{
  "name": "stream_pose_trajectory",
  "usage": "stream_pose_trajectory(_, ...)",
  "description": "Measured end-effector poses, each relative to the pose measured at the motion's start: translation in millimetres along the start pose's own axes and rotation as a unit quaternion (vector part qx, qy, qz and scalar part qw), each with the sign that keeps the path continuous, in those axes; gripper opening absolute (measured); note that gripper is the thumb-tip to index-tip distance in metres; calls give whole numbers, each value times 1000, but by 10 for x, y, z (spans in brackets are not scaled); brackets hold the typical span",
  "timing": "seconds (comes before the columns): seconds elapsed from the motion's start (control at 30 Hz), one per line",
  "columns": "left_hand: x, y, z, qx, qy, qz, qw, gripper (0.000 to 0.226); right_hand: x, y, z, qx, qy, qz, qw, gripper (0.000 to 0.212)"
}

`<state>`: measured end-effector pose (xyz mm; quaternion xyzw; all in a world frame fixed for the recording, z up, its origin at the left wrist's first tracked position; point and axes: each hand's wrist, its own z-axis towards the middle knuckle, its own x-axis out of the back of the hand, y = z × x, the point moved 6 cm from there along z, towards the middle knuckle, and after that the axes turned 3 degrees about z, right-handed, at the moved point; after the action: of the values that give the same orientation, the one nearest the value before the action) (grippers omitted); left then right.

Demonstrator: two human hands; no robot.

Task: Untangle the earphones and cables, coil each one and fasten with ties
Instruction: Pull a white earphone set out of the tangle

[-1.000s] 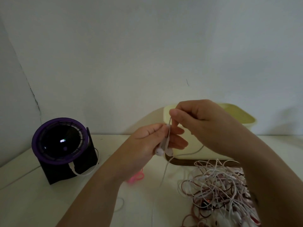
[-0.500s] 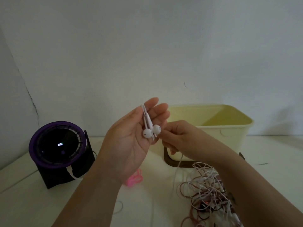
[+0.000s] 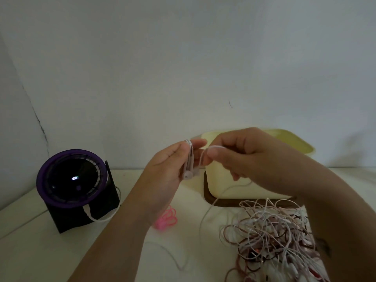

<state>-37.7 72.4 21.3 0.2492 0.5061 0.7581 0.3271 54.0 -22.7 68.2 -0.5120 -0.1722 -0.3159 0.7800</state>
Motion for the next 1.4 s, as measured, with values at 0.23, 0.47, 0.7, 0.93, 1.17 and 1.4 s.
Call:
stream_pose_trajectory(0.23,-113,-45,-32,8,-65,35,997,37,82,-5,24,22,74,20,997,29)
stream_pose_trajectory(0.47,-260,11,-95,19,-150,-78,985,40,164,77,43,15,136,40,990,28)
stream_pose_trajectory(0.7,-168,163,-66,14,-141,-306,941,33,-166,318,178,-32,43,-6,999,29)
stream_pose_trajectory(0.93,92,124,21,10,45,-307,951,42,-411,265,114,-63,-85,-70,992,24)
stream_pose_trajectory(1.17,80,35,33,21,32,-287,957,45,-457,139,26,-39,-115,-155,980,24)
stream_pose_trajectory(1.4,28,-83,30,12,-7,-47,999,35,-204,1,15,-11,-21,-169,985,24)
